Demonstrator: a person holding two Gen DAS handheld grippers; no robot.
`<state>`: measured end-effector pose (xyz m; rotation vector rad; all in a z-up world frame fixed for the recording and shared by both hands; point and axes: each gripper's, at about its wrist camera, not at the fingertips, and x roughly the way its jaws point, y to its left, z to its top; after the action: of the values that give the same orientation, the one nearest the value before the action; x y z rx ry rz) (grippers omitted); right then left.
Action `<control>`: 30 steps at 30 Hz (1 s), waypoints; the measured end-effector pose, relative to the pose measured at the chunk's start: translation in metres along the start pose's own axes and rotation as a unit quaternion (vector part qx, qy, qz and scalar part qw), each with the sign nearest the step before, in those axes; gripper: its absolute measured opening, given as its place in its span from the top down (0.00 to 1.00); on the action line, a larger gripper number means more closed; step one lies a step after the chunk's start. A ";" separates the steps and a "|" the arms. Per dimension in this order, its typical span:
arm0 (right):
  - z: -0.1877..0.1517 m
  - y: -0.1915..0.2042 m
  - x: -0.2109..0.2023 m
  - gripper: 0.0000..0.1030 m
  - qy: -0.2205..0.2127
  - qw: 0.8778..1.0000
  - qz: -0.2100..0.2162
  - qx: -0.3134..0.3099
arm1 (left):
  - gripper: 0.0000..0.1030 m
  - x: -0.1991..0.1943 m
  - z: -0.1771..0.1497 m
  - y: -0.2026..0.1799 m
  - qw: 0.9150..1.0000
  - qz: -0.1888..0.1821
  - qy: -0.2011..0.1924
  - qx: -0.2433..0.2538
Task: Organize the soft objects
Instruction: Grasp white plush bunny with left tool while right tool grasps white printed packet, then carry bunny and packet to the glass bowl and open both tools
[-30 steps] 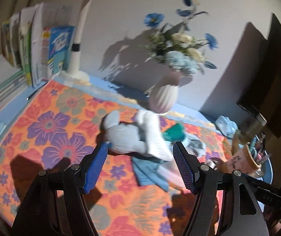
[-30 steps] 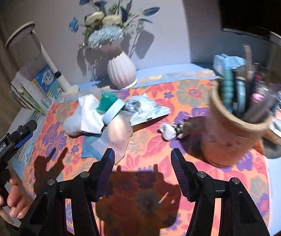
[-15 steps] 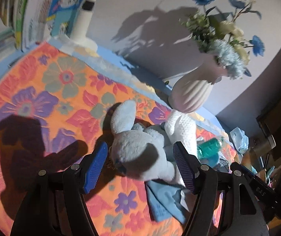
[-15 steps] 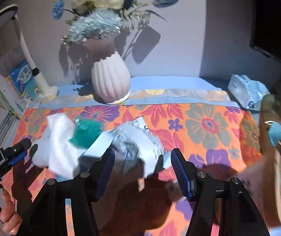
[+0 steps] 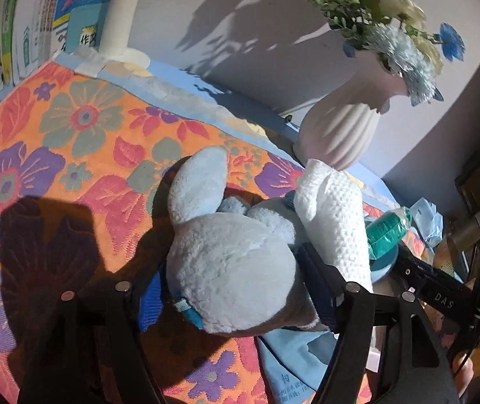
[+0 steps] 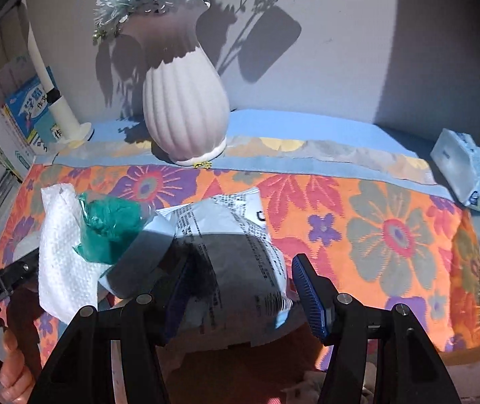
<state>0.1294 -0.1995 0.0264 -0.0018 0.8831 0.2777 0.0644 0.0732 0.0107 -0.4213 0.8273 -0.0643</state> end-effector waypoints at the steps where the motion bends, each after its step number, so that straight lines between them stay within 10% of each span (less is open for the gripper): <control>1: 0.000 0.001 0.001 0.44 -0.002 1.000 0.001 0.000 | 0.40 0.001 0.000 -0.001 1.000 0.001 0.002 0.003; 7: -0.002 0.008 -0.006 0.60 -0.018 1.000 -0.008 -0.011 | 0.44 -0.011 0.001 0.002 1.000 0.001 -0.027 -0.003; 18: 0.002 0.004 -0.081 0.61 -0.108 0.994 -0.003 0.032 | 0.44 -0.096 0.012 0.021 0.989 0.038 -0.139 -0.025; 24: -0.018 0.026 -0.116 0.61 -0.106 0.994 -0.020 0.021 | 0.44 -0.111 0.006 0.003 0.979 0.163 -0.117 0.042; 30: -0.056 0.030 -0.130 0.61 -0.073 0.996 0.029 0.047 | 0.44 -0.144 -0.014 0.006 0.988 0.082 -0.130 0.022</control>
<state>0.0018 -0.2080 0.0934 0.1298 0.7510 0.2866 -0.0447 0.1054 0.1009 -0.3102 0.5999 0.1229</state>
